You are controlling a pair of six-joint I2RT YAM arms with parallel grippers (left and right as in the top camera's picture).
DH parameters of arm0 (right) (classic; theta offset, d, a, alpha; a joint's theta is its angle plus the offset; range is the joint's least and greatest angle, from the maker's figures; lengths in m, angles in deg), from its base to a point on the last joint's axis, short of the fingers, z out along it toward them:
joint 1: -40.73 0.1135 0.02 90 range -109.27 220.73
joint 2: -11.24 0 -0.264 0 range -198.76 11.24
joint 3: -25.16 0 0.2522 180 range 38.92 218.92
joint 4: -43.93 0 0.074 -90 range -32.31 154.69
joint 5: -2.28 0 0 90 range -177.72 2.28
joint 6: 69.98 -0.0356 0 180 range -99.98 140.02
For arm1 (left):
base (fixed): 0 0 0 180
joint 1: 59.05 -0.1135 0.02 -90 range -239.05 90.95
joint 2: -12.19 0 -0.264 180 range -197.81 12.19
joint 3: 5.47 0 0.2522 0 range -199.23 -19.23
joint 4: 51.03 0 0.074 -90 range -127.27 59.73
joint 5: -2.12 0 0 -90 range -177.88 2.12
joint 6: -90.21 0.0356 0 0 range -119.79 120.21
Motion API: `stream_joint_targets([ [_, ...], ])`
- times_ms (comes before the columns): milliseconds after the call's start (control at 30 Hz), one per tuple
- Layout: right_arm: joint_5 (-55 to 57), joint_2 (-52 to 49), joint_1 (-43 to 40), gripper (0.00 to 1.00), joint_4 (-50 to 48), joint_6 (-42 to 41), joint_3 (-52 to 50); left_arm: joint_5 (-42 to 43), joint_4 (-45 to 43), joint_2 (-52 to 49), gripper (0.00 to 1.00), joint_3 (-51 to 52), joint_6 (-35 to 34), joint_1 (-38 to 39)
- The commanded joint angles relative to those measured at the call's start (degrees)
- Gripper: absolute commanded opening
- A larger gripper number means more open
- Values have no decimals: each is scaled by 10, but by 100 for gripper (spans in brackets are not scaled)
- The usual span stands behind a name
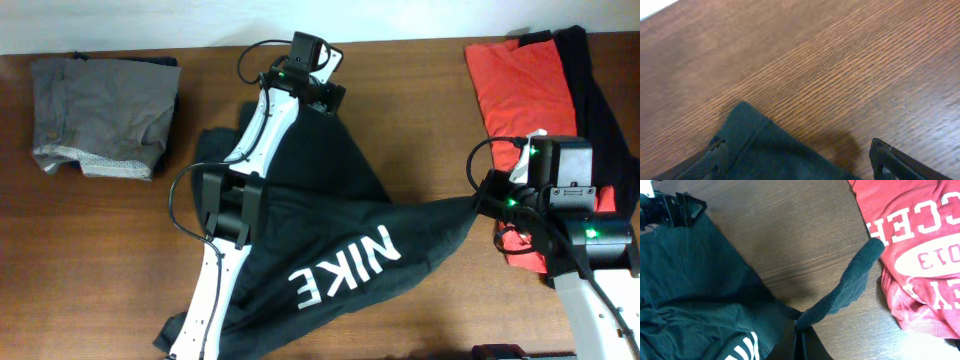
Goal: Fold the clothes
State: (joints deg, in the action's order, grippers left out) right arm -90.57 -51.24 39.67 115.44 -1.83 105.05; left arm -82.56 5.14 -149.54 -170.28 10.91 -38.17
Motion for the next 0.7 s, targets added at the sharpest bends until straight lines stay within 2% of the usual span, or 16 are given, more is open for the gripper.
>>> stream_joint_targets([
  [0, -1, 2, 3, 5, -5, 4, 11, -4, -1, -39, 83, -7, 12, 0],
  [100, -1, 2, 3, 5, -8, 4, 11, -6, -5, -48, 82, -7, 12, 0],
  [167, -1, 2, 3, 6, -10, 4, 11, -7, -10, -48, 75, -7, 12, 0],
  [200, -1, 2, 3, 5, -11, 4, 11, -7, -11, -48, 69, -7, 12, 0],
  [233, -1, 2, 3, 6, -12, 4, 11, -6, -13, -48, 57, -7, 12, 0],
  [300, -1, 2, 3, 5, -13, 4, 11, -8, -13, -48, 17, -7, 12, 0],
  [367, -1, 2, 3, 5, -13, 5, 11, -20, -13, -48, 1, -7, 12, 0],
  [533, -1, 2, 3, 6, -15, 11, 11, -76, -10, -47, 0, -20, 12, -1],
  [667, 2, 2, 3, 5, -19, 22, 11, -128, 29, -39, 0, -71, 12, -6],
])
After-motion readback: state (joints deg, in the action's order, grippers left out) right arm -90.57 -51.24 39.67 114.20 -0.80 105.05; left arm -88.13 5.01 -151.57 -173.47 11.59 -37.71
